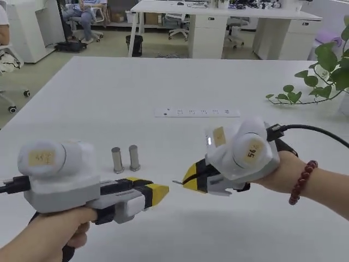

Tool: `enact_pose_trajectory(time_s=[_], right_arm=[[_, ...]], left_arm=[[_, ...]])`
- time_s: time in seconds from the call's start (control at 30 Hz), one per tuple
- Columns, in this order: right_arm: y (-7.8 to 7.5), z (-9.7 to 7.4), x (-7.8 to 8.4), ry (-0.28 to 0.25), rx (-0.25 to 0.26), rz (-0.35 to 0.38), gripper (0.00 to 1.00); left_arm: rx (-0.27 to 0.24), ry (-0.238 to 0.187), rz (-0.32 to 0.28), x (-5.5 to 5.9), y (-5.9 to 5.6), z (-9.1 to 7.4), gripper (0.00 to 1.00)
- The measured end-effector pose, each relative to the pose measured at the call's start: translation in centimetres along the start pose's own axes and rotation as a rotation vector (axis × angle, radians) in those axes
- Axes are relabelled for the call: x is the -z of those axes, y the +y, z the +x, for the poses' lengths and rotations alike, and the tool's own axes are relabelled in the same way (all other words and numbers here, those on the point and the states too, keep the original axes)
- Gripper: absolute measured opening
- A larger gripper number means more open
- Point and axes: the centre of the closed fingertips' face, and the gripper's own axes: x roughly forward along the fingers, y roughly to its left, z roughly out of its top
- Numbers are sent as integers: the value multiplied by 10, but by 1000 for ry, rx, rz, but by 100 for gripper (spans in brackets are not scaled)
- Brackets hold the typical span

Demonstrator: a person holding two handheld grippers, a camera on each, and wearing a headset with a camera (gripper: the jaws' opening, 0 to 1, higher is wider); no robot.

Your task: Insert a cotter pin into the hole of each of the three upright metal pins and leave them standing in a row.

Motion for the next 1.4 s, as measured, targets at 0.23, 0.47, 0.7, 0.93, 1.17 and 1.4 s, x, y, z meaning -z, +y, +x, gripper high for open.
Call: enact_pose_trajectory(time_s=[0.23, 0.47, 0.7, 0.93, 1.17, 1.4], right_arm=[[8, 1, -13, -23, -10, -22, 2], [16, 2, -20, -38, -23, -45, 2], [20, 1, -24, -46, -26, -59, 2], [21, 1, -29, -56, -26, -67, 2], [22, 1, -30, -54, -27, -75, 2], [23, 1, -31, -41, -16, -101, 2]], left_arm=[[12, 18, -39, 5, -4, 2, 16], [18, 28, -60, 9, -6, 4, 11], [20, 39, -85, 13, -6, 5, 6], [33, 50, -107, 16, -10, 6, 1], [44, 49, -146, 16, -11, 5, 1], [47, 37, -225, 14, -12, 5, 1]])
